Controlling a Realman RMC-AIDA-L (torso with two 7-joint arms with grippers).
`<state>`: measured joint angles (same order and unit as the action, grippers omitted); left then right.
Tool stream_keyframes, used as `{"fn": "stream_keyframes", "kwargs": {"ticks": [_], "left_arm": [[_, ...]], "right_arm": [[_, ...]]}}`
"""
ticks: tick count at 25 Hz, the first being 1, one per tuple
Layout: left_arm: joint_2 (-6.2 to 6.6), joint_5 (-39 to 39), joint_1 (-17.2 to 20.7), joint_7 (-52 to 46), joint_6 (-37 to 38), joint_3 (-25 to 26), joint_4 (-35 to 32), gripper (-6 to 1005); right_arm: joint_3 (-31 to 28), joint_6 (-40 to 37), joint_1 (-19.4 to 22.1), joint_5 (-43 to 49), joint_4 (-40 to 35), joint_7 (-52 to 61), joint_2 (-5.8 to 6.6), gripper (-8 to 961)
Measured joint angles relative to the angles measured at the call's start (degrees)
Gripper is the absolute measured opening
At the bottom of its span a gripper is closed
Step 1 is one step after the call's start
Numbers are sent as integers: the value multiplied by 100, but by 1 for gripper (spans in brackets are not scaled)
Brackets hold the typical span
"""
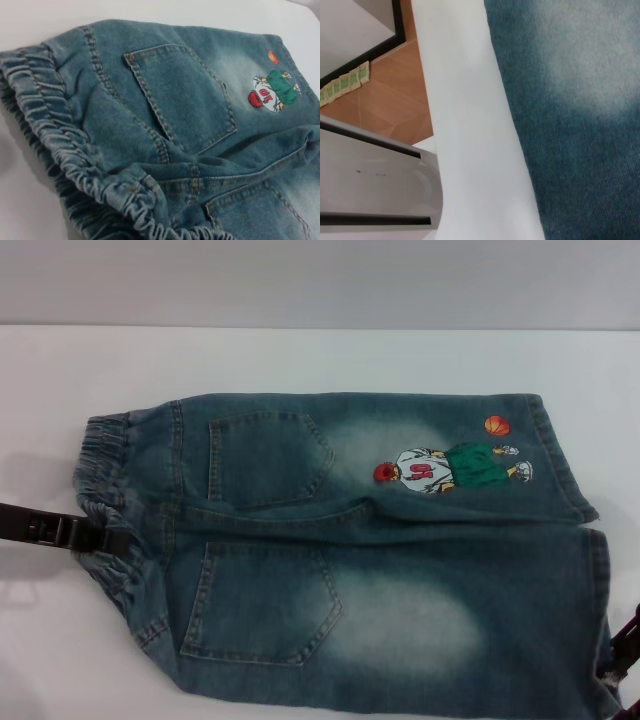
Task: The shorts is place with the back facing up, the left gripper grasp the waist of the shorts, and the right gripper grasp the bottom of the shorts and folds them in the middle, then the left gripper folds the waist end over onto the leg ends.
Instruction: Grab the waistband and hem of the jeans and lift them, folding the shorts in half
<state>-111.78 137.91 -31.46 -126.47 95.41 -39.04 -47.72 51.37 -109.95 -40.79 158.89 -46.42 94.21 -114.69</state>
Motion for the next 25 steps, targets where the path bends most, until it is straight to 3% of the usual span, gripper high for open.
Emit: {"fn": "stream_keyframes", "kwargs": {"ticks": [21,25], "left_arm": [[-19,-1,12,0,-20,-10,0,76],[-17,-2,28,1,-23,-23,0,77]], "right_arm": [[-13,261,10,-25,-72,4,-132,641],[-8,275,8,-25,-88,-10,-151,573]]}}
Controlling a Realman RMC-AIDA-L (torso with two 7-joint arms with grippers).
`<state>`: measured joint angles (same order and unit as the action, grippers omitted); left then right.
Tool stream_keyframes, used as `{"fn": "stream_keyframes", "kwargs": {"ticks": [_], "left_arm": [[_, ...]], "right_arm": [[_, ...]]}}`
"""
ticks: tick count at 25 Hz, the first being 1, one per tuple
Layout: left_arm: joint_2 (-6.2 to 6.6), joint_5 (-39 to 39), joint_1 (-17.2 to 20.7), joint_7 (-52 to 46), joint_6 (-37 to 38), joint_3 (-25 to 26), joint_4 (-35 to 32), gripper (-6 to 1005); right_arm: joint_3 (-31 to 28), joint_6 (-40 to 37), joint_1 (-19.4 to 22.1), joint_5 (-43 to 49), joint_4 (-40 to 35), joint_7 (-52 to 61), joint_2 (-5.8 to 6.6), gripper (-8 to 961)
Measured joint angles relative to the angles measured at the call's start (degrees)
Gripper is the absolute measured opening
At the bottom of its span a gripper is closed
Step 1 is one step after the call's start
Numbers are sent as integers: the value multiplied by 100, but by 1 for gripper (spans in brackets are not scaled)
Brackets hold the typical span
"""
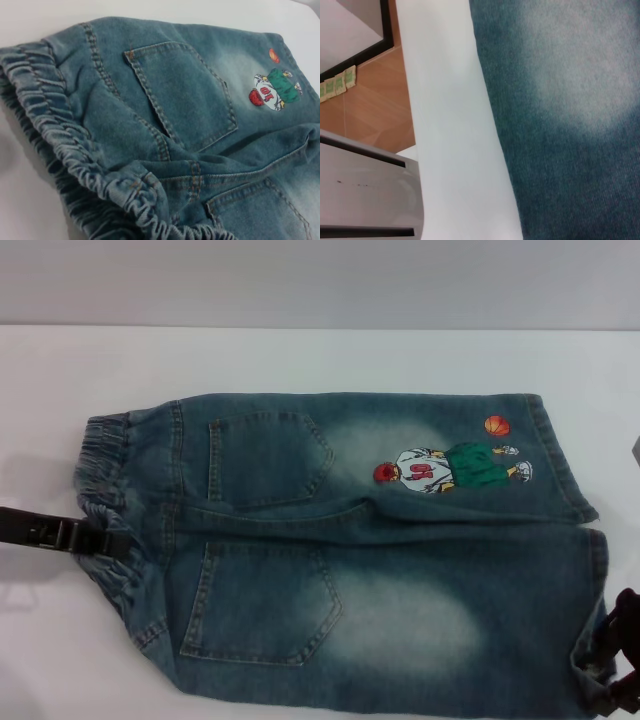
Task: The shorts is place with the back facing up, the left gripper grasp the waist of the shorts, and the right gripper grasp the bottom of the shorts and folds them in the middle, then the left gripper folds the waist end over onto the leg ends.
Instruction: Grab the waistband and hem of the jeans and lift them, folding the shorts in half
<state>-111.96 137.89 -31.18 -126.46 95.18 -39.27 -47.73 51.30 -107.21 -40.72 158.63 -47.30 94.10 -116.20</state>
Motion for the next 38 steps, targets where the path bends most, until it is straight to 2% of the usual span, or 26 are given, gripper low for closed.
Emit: {"fn": "stream_keyframes", "kwargs": {"ticks": [7,18,23,27,36,38], "left_arm": [[0,-6,27,35,0,14,0,78],[-7,-16,60,67,10,35,9,80],[-9,-17,54,68,10,35,9,81],[-15,-47,3,28,3,81,-23,81],[-53,-270,-121,65,11,353,-48,83],[-45,-825,-144,141,-14,394,-55,83]], "right_arm": [[-11,7,-10,-10,-102,-20,-14,453],[3,-23,6,-10,-104,-26,-32,31],[-50,-58,42,-70,-201,-77,-42,2],[-139,-189,190,-467,-505,-146,-30,1],[-1345,-624,376,-1264,-922,-717,57,2],[-1595,-638,448,-1508,-1019,-820,64,2]]}}
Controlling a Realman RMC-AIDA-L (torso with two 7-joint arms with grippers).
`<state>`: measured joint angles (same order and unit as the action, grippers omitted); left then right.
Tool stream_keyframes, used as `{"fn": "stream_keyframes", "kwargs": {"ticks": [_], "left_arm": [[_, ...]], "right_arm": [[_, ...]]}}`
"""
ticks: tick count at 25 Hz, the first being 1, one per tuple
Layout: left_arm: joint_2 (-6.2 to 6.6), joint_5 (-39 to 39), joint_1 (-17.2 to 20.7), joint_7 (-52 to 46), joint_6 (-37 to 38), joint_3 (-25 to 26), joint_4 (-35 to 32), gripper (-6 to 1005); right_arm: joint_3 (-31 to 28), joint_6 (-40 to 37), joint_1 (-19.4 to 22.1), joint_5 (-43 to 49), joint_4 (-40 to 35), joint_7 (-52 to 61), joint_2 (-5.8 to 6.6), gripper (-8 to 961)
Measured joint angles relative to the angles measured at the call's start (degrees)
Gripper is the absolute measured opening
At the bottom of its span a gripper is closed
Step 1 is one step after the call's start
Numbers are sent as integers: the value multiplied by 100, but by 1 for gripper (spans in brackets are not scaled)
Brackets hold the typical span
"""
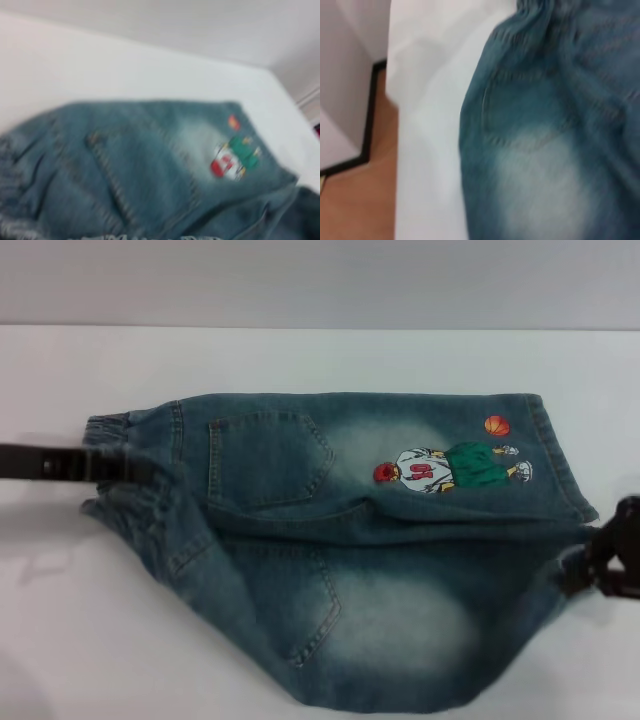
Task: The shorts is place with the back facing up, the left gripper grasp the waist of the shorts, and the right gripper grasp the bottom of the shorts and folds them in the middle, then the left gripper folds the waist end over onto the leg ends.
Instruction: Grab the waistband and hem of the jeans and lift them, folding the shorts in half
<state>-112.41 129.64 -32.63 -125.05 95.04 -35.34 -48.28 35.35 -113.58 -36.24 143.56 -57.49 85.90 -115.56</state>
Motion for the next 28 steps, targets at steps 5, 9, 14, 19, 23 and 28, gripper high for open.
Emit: {"fn": "stream_keyframes", "kwargs": {"ticks": [5,9,14,19,23,28], "left_arm": [[19,-662,29,55,-21,9,-5,84],[10,-1287,47,177,-30,49,-12,85],[-110,-1690,60,463,-299,174,6,85],[-267,-1687,74,490,-755,147,-107,86],[-332,-1671,77,519,-1028,117,-133,87],[-383,-1656,40,593,-1511,68,-142,88]], "right_arm": [[-728,60,256,-878,-200,-342,0,2],[-1111,327,399,-1265,-249,-489,-19,2],[-1269,909,668,-1848,-215,-671,-114,1],[-1283,1872,959,-2450,-190,-849,-273,1],[-1236,2570,1068,-2889,162,-1122,-307,1],[-1225,3182,987,-2992,553,-1297,-281,2]]}}
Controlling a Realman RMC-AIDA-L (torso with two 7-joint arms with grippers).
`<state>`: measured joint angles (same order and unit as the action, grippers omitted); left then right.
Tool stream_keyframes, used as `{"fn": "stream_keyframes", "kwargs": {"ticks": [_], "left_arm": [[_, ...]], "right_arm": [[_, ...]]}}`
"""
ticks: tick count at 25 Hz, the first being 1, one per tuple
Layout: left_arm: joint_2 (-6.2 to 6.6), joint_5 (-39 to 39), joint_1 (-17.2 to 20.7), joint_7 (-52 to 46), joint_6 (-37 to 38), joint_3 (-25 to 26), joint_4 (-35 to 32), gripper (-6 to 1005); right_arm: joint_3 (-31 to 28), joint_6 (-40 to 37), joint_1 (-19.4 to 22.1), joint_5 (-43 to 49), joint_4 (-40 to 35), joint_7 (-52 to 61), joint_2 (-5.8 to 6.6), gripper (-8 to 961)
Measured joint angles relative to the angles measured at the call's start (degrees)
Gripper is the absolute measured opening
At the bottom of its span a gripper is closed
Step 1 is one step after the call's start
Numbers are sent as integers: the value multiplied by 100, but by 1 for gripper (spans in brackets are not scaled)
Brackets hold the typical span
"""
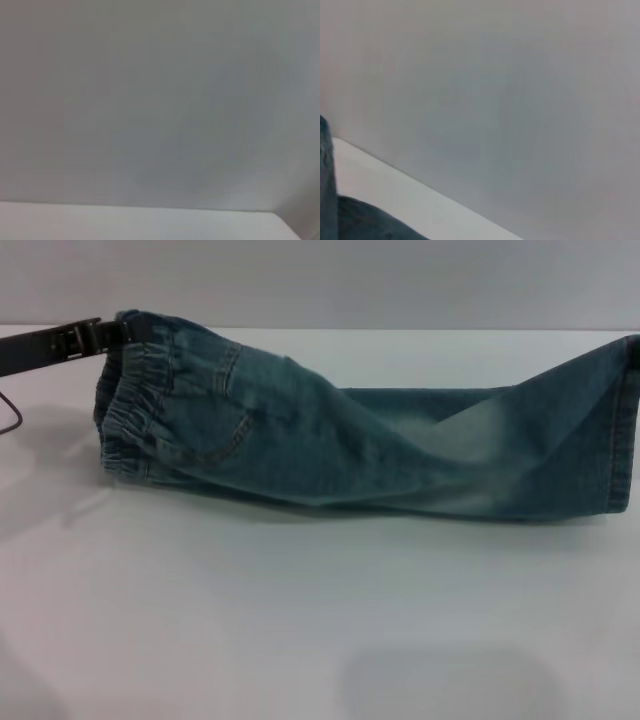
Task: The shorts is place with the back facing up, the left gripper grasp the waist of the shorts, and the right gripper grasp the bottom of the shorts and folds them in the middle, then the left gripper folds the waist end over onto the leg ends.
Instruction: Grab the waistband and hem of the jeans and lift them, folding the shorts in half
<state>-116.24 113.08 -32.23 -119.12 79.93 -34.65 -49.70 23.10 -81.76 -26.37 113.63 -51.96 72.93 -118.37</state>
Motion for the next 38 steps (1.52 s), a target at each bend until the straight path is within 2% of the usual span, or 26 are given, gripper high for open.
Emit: {"fn": "stream_keyframes", "kwargs": {"ticks": [10,12,14,21,31,38], "left_arm": [[-29,21,-9,2,-1008,-548,27,89],[-29,21,-9,2,-1008,-548,27,90],[-97,22,15,19,-1464,-739,22,90],[-109,25,46,81,-1933,-866,88,91],[-107,322,55,37,-2087,-871,91,93],[-82,576,94,-44,-2081,-867,112,94]], "right_arm": [[18,1070,-110,-90,585,-318,-18,1],[14,1331,-178,-164,796,-469,-19,1],[13,1524,-248,-187,965,-545,-11,1],[19,2214,-576,-196,1351,-679,-6,1],[17,2565,-926,-195,1783,-929,-1,2],[334,2942,-1011,-189,1882,-930,-18,39]]}}
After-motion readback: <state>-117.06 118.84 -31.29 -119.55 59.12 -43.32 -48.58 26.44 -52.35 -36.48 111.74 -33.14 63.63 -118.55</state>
